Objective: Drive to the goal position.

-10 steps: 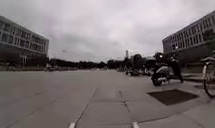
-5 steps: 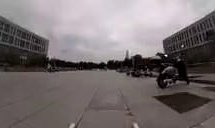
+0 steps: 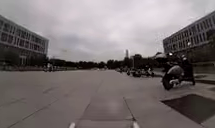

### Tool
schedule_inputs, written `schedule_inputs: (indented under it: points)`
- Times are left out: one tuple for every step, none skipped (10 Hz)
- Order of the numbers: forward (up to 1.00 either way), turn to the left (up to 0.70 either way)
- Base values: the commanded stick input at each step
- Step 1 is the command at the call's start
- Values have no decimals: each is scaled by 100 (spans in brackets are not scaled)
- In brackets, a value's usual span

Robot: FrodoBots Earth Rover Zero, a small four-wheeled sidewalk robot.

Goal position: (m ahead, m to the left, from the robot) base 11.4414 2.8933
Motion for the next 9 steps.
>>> schedule_inputs:
  points:
    - [70, 1]
    - [70, 1]
    - [70, 1]
    - [70, 1]
    - [70, 1]
    - [70, 1]
    - [70, 1]
    - [70, 1]
    - [70, 1]
